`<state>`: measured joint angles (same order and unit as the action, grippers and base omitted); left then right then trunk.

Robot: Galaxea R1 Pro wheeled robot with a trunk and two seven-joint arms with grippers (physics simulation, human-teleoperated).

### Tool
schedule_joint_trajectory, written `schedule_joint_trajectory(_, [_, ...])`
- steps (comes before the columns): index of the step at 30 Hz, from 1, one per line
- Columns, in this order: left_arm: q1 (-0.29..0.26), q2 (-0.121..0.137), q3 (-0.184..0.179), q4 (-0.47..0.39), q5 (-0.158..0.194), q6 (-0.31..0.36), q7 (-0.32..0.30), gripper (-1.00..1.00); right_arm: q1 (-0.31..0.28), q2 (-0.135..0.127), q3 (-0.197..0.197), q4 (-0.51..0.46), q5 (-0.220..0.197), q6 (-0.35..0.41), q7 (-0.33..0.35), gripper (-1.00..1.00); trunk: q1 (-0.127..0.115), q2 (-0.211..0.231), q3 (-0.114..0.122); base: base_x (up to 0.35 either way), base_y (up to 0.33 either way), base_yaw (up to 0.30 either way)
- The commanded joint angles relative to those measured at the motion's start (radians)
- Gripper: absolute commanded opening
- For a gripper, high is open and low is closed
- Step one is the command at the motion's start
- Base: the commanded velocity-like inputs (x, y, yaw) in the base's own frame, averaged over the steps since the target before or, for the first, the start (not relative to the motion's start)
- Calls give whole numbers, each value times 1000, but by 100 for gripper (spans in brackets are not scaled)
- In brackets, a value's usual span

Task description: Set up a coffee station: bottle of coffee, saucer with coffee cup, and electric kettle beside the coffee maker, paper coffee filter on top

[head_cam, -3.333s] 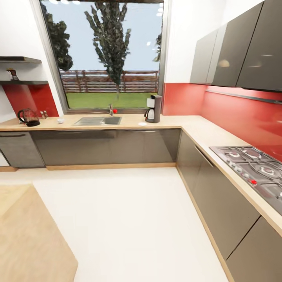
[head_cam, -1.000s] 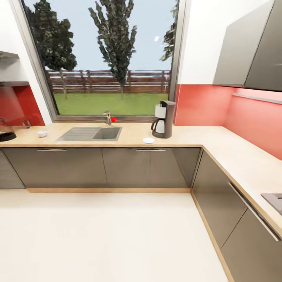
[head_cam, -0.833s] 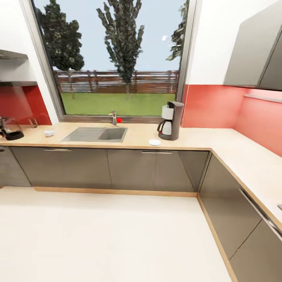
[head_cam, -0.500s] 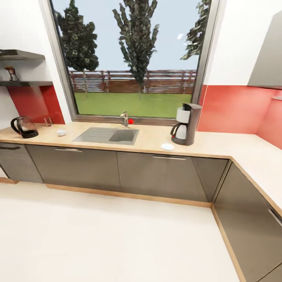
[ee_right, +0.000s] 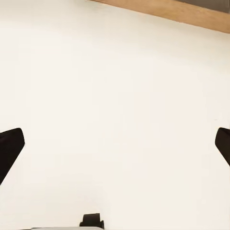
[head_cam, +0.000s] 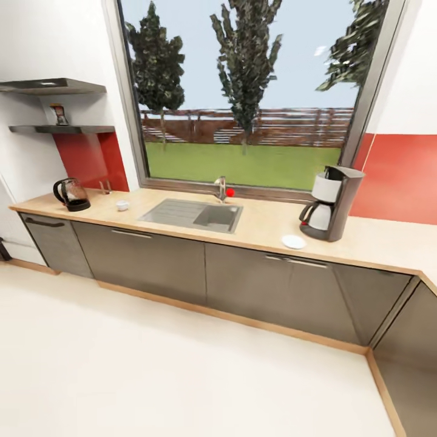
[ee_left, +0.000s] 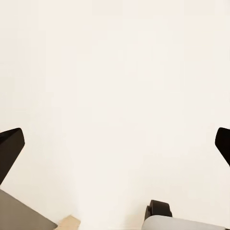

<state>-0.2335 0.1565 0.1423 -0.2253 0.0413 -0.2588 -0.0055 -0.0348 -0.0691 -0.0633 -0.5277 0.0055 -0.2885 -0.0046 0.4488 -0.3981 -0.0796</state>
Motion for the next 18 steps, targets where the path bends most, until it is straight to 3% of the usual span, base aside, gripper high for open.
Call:
schedule_joint_trajectory(1, [-1,0,0,1,4,-3,-1,100,0,0,-1,0,1,-3,0,100,1,-2,-2,339,0,277])
schedule_joint_trajectory(18, [-1,0,-1,1,3,-6,-1,100,0,0,-1,0,1,-3,0,100,1,-2,-2,339,0,277])
